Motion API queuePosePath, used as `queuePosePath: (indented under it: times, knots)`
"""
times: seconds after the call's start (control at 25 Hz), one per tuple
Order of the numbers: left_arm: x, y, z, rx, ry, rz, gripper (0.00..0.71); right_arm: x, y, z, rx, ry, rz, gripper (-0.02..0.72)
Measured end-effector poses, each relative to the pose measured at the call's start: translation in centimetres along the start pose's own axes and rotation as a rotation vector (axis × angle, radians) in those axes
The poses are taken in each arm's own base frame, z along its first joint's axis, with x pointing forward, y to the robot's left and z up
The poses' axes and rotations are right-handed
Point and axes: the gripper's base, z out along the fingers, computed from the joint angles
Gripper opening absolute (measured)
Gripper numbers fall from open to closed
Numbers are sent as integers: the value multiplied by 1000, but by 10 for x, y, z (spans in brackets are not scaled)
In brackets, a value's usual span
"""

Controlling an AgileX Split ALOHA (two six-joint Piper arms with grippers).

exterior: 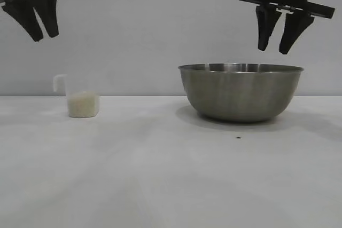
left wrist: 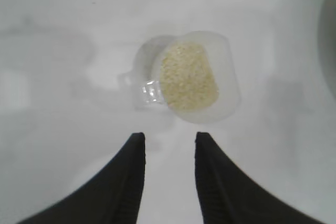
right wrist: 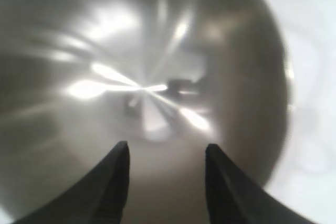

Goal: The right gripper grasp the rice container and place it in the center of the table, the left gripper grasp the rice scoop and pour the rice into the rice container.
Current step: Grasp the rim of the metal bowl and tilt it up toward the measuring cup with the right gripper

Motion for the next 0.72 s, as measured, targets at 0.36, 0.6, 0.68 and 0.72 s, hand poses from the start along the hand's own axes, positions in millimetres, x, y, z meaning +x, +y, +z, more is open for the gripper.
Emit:
queuePosePath:
  times: [0.36,0.6,0.68,0.72]
  knots:
    - [9,9,-30,-148,47,11,251,0,-12,-1,128,4,7,272]
    - [18,12,-30,-187,93,-4,251,-2,-28,11,133,6,55,272]
    - [24,14,-28,-202,110,-9,251,-3,-32,19,130,1,63,272]
    - [27,15,-27,-206,120,-8,251,-4,-33,24,129,2,68,272]
